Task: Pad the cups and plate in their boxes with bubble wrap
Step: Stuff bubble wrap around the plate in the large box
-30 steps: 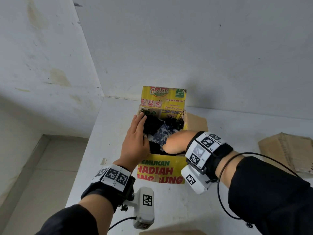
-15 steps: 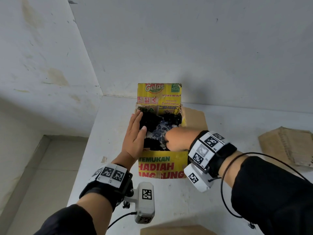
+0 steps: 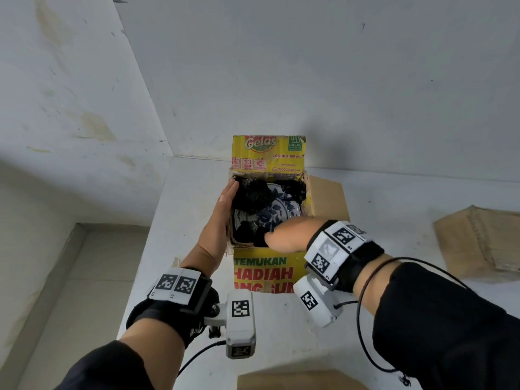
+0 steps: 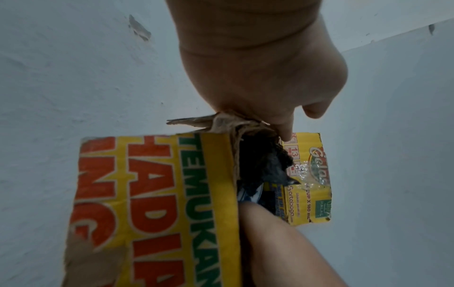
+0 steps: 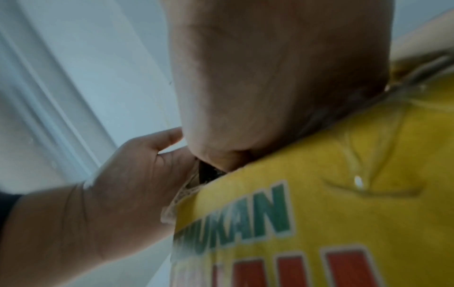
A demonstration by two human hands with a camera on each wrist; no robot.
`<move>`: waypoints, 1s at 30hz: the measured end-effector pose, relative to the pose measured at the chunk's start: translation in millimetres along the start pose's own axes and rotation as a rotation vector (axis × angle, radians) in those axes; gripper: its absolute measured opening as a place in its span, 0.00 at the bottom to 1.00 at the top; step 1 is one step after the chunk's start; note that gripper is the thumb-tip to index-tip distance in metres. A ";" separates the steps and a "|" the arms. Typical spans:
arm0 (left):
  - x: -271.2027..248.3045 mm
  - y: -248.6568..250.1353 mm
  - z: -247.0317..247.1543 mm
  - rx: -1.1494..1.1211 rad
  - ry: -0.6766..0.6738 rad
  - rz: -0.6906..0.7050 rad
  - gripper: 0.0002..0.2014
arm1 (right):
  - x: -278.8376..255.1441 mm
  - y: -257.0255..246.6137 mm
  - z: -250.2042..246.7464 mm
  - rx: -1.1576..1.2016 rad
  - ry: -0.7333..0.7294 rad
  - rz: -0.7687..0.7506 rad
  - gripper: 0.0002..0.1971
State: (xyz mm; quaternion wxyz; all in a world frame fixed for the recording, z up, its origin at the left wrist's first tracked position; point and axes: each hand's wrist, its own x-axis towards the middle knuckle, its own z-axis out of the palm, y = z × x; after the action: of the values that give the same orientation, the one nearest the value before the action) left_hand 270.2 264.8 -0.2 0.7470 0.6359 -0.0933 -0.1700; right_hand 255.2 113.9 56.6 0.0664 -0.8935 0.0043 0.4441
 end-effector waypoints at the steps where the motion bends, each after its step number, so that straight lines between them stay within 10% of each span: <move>1: 0.7 3.1 0.4 0.015 0.005 -0.008 0.32 | 3.0 3.6 -0.6 0.007 0.037 -0.021 0.18; 5: 3.8 -1.6 -3.9 0.056 0.009 -0.020 0.31 | 15.1 14.8 -4.0 0.010 0.318 -0.147 0.10; 8: 2.5 -1.7 -3.9 0.063 0.002 -0.008 0.28 | 22.7 12.2 -2.5 0.062 0.504 -0.285 0.29; 30: 3.4 -3.9 -4.4 0.098 0.014 -0.057 0.28 | 62.2 -15.0 8.1 -0.261 0.470 -0.066 0.44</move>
State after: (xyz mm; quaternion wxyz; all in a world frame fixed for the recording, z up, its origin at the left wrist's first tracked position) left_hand 274.3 267.1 -5.0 0.7105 0.6753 -0.0784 -0.1819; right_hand 287.4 132.9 4.1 -0.0378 -0.9727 -0.0666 0.2189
